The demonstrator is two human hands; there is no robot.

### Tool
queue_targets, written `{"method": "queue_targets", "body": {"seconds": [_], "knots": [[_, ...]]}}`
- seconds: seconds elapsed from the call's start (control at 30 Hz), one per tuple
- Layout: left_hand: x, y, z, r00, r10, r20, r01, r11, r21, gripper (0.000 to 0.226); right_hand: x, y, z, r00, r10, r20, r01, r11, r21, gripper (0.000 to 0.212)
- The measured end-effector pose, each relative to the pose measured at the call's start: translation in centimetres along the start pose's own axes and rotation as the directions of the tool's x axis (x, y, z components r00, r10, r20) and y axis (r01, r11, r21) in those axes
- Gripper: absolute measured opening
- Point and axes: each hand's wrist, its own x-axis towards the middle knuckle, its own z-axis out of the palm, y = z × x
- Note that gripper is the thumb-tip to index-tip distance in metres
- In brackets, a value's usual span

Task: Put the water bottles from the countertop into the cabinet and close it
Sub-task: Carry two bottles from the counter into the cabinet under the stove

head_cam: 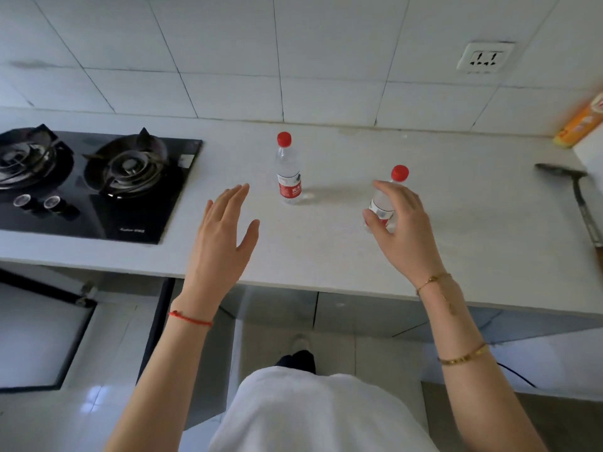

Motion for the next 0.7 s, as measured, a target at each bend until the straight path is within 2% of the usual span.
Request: {"method": "queue_targets", "body": {"seconds": [0.2, 0.5, 0.7], "knots": [[6.0, -1.8, 1.2, 0.996, 0.076, 0.04, -0.076, 0.997, 0.003, 0.054, 4.0, 0.7, 0.2, 0.993, 0.036, -0.114, -0.04, 0.999, -0.031, 0.042], [13.5, -3.1, 4.3, 0.989, 0.123, 0.078, -0.121, 0.992, -0.032, 0.053, 8.0, 4.7, 1.9, 0.985, 0.138, -0.104, -0.152, 0.978, -0.145, 0.045], [18.4, -4.3, 7.4, 0.985, 0.053, 0.165, -0.051, 0.999, -0.018, 0.058, 8.9, 6.9, 2.7, 0.961, 0.272, -0.048, -0.276, 0.942, -0.192, 0.046]]}}
